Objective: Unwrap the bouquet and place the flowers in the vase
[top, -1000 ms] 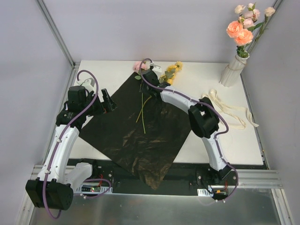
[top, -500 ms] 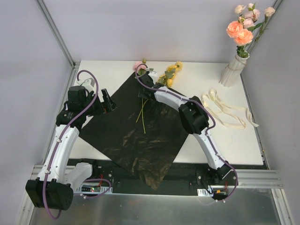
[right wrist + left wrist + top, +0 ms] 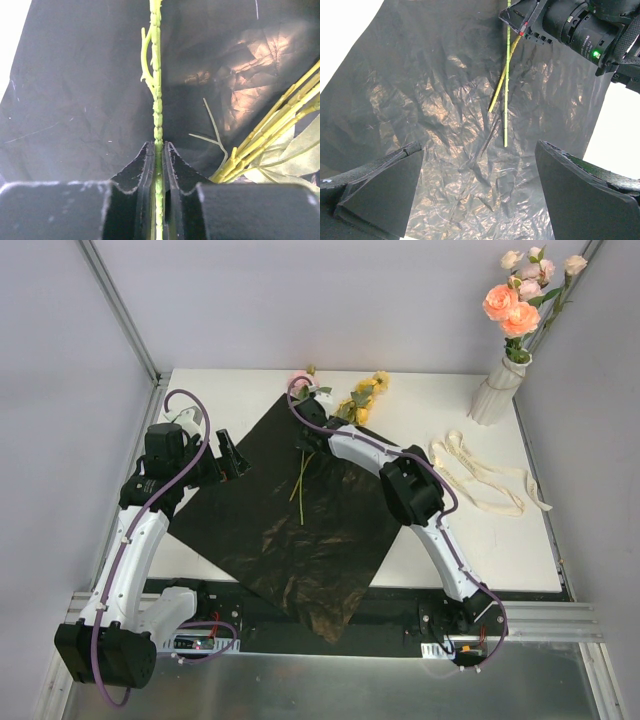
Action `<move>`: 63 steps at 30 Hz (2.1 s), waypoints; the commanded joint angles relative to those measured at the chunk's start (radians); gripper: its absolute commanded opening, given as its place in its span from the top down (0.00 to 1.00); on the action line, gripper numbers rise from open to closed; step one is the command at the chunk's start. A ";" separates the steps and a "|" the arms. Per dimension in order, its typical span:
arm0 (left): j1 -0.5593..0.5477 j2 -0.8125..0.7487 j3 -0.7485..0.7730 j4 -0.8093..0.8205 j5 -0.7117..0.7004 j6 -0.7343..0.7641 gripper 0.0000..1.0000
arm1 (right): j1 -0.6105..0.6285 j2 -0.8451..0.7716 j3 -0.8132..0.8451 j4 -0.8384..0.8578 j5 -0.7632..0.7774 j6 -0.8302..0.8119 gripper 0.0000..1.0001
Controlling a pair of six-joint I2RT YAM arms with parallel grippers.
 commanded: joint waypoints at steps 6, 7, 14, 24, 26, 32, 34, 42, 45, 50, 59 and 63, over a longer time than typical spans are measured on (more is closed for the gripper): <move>-0.008 0.001 0.005 0.022 0.025 0.020 0.01 | 0.015 -0.162 -0.076 0.103 -0.024 -0.019 0.99; -0.009 0.003 0.006 0.024 0.033 0.020 0.01 | 0.017 -0.183 -0.090 0.118 -0.030 -0.019 1.00; -0.014 -0.008 0.009 0.025 0.047 0.017 0.01 | 0.041 -0.352 -0.235 0.278 -0.046 -0.076 1.00; -0.014 -0.026 0.009 0.025 0.047 0.017 0.01 | 0.058 -0.498 -0.344 0.491 -0.119 -0.211 1.00; -0.014 -0.023 0.006 0.027 0.037 0.019 0.01 | 0.058 -0.516 -0.351 0.531 -0.118 -0.260 1.00; -0.014 -0.025 0.012 0.027 0.062 0.019 0.01 | 0.058 -0.588 -0.395 0.680 -0.067 -0.438 1.00; -0.014 -0.035 0.011 0.027 0.062 0.019 0.01 | 0.058 -0.605 -0.387 0.688 -0.021 -0.531 1.00; -0.014 -0.037 0.012 0.033 0.096 0.007 0.01 | -0.014 -0.709 -0.440 0.882 0.029 -0.775 1.00; -0.015 -0.052 0.014 0.034 0.103 0.007 0.01 | -0.078 -0.760 -0.458 0.927 0.026 -0.821 1.00; -0.015 -0.072 0.011 0.038 0.094 0.008 0.01 | -0.222 -0.846 -0.493 1.004 0.008 -0.825 1.00; -0.015 -0.091 0.012 0.039 0.080 0.013 0.01 | -0.474 -0.945 -0.565 1.108 -0.141 -0.837 1.00; -0.015 -0.081 0.015 0.039 0.094 0.013 0.01 | -0.561 -0.981 -0.596 1.166 -0.138 -0.843 1.00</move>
